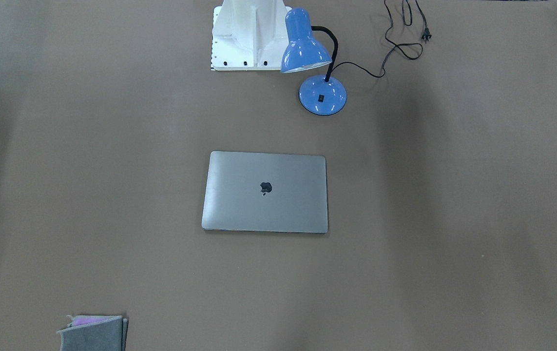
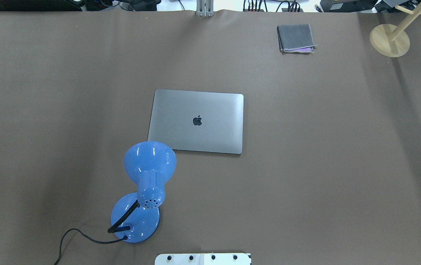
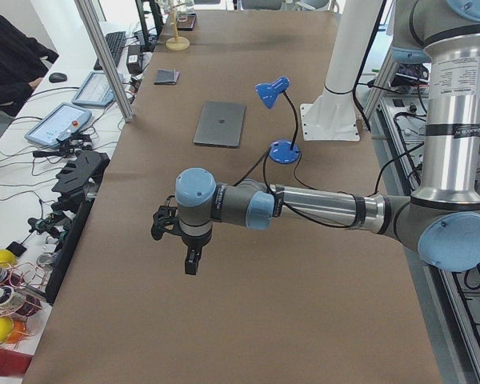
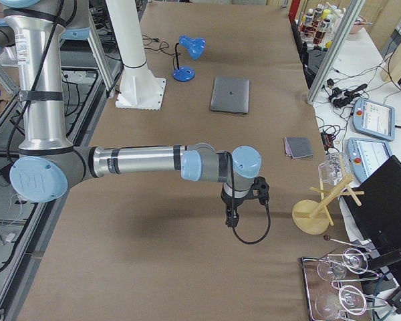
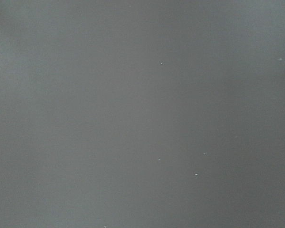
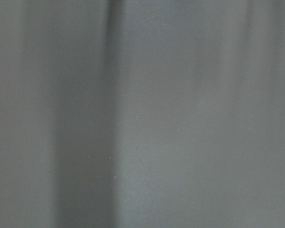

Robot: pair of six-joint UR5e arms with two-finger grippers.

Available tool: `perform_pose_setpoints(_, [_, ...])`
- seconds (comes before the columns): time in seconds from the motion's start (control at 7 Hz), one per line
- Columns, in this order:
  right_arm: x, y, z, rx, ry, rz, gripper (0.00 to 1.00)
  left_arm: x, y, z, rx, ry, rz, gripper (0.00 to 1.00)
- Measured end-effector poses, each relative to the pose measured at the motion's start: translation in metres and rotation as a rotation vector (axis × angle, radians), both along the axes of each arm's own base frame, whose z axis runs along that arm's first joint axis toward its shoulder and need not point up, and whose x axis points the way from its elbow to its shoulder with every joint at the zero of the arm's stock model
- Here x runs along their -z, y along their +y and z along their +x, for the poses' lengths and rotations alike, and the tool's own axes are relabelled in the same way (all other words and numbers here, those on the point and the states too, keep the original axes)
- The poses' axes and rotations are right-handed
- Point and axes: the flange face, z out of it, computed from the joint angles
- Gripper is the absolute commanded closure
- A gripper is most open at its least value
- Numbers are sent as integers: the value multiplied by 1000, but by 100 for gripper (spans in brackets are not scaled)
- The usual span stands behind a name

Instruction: Close laptop

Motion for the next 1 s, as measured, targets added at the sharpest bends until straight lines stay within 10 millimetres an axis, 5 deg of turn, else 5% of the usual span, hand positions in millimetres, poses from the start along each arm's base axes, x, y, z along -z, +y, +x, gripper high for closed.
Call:
perform_pose_setpoints(0.29, [-8,15,11,-26,-45,5,0,-11,7,-2,7,-1,-9,2])
perform_pose_setpoints(1.0, [-8,17,13,-37,-47,2,0,-12,6,-2,77,11,-79,2])
